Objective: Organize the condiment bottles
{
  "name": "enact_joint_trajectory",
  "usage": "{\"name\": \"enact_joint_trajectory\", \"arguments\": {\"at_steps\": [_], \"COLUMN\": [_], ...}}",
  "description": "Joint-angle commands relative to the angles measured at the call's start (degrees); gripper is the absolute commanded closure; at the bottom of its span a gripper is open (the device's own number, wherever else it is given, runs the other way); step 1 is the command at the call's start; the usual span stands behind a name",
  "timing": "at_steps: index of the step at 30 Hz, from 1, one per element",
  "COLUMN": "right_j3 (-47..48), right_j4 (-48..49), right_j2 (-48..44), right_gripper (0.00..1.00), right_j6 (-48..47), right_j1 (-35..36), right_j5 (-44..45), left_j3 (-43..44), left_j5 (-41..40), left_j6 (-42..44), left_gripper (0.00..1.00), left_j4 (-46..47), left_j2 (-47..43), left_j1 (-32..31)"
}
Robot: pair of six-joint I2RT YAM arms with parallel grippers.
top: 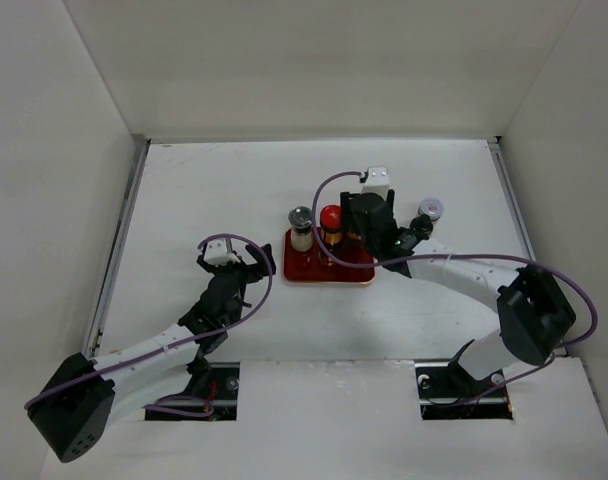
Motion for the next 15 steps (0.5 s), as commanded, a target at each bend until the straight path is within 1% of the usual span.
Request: {"name": "enact_joint_trajectory", "arguments": {"at_steps": [1,9,11,15], "right_j3": [-0.5,-3.4,-3.6,-3.8], "right_j4": [8.3,10.0,9.8,10.6], "right_j2": [0.2,-7.3,-7.3,-3.7], "right_gripper": [0.38,0.38,0.38,0.38], "right_j6": [-1.0,0.2,0.1,1.3], "right_j1": [-0.2,-0.6,-0.9,-1.9], "right_j5": [3.4,1.9,1.6,0.1], "left_j3": [0.1,0.3,0.4,0.6], "left_j5": [-0.1,0.2,-0.1,-0.2], "left_j6": [-0.7,-0.8,-0.7,-0.7], "left_gripper": [0.00,0.00,0.00,0.00], "left_j4": [3.1,3.1,3.2,3.2], "left_j2": [-0.7,-0.4,-0.2,0.1], "left_j1": [-0.4,-0.2,-0.8,-0.9]}}
